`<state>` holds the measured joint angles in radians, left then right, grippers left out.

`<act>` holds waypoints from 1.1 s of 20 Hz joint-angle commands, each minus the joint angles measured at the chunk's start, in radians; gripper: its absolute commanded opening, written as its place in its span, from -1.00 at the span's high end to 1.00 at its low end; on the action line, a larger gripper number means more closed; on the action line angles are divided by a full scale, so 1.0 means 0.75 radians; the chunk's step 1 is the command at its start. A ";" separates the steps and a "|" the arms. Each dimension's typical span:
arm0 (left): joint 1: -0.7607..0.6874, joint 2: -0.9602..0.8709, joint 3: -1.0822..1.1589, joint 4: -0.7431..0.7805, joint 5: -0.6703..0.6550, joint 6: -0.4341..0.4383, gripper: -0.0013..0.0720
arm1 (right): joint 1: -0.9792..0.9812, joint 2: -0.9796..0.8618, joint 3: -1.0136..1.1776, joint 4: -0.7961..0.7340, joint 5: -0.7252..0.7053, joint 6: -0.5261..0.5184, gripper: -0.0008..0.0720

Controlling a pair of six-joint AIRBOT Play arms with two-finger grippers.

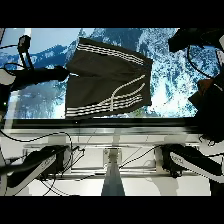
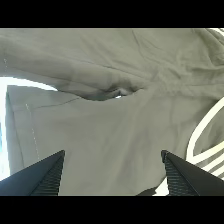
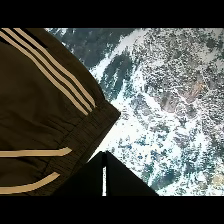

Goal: Fold the clothes and pants, and hang the long-sleeved shirts on hangers.

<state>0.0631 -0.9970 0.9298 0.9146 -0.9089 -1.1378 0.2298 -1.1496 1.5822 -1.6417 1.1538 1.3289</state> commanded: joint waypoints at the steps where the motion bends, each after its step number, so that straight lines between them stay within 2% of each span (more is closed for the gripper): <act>1: 0.002 -0.001 0.001 0.000 0.001 0.000 -0.93 | 0.001 0.000 0.001 0.001 0.001 0.001 0.91; 11: 0.002 -0.001 0.001 -0.005 0.001 0.000 -0.92 | 0.001 0.000 0.001 0.030 -0.027 0.000 0.91; 15: 0.001 -0.001 0.001 -0.004 -0.040 -0.001 -0.92 | -0.022 -0.005 0.001 -0.138 -0.003 -0.014 0.90; 18: 0.002 -0.001 0.001 -0.005 -0.039 -0.001 -0.92 | -0.152 -0.031 -0.001 -0.158 0.056 -0.030 0.91; 21: 0.002 -0.001 0.001 -0.004 -0.034 -0.001 -0.89 | -0.346 -0.101 -0.021 -0.069 0.310 -0.029 0.91; 22: 0.003 -0.001 0.001 -0.004 -0.024 -0.001 -0.63 | -0.424 -0.133 -0.054 0.032 0.420 -0.029 0.91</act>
<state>0.0639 -0.9970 0.9298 0.9112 -0.9344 -1.1381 0.0341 -1.2049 1.5677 -1.7130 1.2831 1.3106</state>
